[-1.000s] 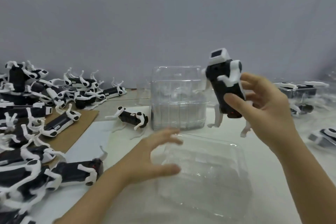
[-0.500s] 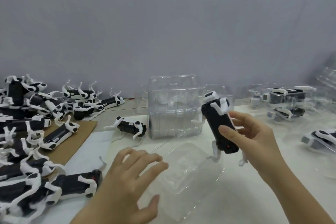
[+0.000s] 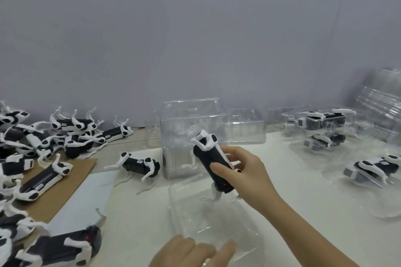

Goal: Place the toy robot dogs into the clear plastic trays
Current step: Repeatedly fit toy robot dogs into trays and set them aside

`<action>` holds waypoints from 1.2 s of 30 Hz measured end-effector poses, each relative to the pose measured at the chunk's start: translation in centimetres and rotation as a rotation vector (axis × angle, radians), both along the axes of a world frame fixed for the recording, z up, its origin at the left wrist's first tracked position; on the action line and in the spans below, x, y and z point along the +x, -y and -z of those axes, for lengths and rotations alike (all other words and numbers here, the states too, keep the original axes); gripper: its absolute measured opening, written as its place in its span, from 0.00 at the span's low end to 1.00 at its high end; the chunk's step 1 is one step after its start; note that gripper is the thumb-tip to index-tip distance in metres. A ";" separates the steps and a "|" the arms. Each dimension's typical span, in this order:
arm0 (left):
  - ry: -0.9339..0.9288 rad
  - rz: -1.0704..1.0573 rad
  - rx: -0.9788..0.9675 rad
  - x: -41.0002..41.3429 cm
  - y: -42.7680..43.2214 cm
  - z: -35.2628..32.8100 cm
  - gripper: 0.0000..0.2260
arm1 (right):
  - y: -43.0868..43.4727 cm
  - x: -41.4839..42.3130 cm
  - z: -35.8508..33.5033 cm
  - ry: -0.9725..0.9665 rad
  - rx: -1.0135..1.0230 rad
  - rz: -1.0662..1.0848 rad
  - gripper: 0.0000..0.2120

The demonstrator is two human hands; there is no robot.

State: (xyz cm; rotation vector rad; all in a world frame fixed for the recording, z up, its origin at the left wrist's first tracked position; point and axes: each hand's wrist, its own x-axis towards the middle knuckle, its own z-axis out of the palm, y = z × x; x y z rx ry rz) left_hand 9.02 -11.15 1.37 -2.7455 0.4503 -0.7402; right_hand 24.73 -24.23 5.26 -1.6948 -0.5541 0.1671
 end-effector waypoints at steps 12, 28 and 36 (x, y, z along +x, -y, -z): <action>0.066 0.039 -0.384 1.4 -5.9 0.5 0.21 | 2.8 0.4 0.3 0.041 -0.014 -0.046 0.23; -0.393 0.077 -1.350 1.8 -7.0 3.9 0.56 | 1.5 1.4 -1.2 0.399 -0.605 -0.415 0.18; -0.360 0.039 -1.333 1.7 -6.9 4.4 0.52 | -0.5 0.4 0.0 0.791 -0.867 -0.485 0.19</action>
